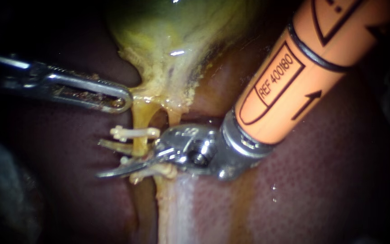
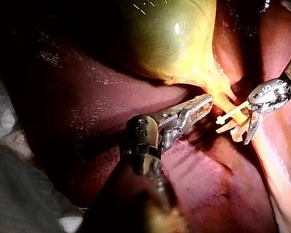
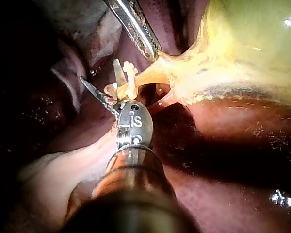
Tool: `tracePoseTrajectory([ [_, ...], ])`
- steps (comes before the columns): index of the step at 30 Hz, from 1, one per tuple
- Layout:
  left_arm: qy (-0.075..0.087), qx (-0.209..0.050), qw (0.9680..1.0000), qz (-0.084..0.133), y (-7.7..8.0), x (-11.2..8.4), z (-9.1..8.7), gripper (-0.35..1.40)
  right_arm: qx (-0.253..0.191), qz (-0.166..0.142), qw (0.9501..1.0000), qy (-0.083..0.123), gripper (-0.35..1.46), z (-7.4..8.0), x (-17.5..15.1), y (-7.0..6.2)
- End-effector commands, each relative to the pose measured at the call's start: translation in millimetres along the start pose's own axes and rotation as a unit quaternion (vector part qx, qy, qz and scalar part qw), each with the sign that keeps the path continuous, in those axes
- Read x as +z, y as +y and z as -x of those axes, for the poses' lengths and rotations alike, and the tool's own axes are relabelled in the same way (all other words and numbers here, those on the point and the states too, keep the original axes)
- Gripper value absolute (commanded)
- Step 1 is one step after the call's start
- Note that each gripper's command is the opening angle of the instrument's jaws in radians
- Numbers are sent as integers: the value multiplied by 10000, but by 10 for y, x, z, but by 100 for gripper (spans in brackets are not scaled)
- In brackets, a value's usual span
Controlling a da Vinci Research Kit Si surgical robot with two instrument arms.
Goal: Go to the cutting position left tube
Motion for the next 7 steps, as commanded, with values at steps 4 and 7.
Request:
tracePoseTrajectory([
  [4,0,2,10000,2,0,0,0,-35,5,-2,10000,-3,143,0,0,0],
  [7,0,2,10000,3,0,0,0,-35,5,-2,10000,-3,143,0,0,0],
])
